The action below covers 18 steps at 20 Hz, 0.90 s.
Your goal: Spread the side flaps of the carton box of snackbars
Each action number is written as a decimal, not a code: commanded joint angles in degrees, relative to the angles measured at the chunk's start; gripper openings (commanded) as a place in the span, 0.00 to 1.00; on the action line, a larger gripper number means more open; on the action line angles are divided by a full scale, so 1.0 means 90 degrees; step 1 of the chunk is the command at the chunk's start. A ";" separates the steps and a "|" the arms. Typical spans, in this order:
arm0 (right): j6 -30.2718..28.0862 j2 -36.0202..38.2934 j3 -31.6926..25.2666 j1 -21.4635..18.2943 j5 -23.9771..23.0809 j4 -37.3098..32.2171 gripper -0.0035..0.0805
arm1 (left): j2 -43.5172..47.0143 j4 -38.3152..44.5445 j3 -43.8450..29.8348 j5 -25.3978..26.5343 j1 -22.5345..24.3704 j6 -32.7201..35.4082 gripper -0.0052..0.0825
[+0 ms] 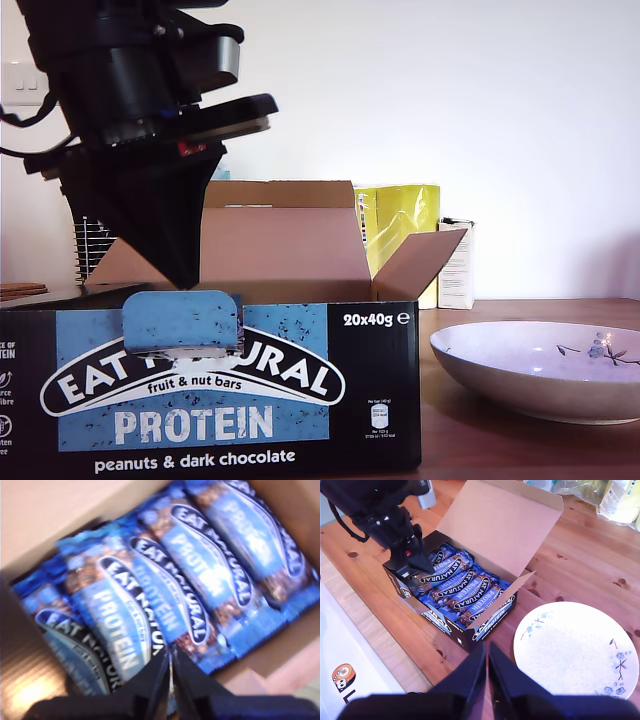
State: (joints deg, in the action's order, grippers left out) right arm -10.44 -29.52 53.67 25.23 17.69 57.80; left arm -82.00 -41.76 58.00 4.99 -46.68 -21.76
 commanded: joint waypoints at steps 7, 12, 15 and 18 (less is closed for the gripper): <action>-0.0165 -0.0036 0.0012 0.0029 0.0049 -0.0051 0.03 | -0.0741 -0.0556 0.0204 0.0950 -0.0005 -0.0942 0.04; -0.0180 -0.0036 0.0012 0.0085 0.0051 -0.0053 0.03 | -0.0843 -0.0891 0.0391 0.1350 -0.0005 -0.1088 0.04; -0.0226 -0.0036 0.0012 0.0228 0.0046 -0.0053 0.03 | -0.0843 -0.1229 0.0398 0.1678 0.0007 -0.1083 0.04; -0.0231 -0.0036 0.0012 0.0284 0.0044 -0.0053 0.03 | -0.0840 -0.1688 0.0607 0.2040 0.0007 -0.1076 0.04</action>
State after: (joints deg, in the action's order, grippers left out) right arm -12.10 -29.54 53.67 27.51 17.72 57.71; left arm -88.66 -55.75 63.55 22.55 -46.87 -31.16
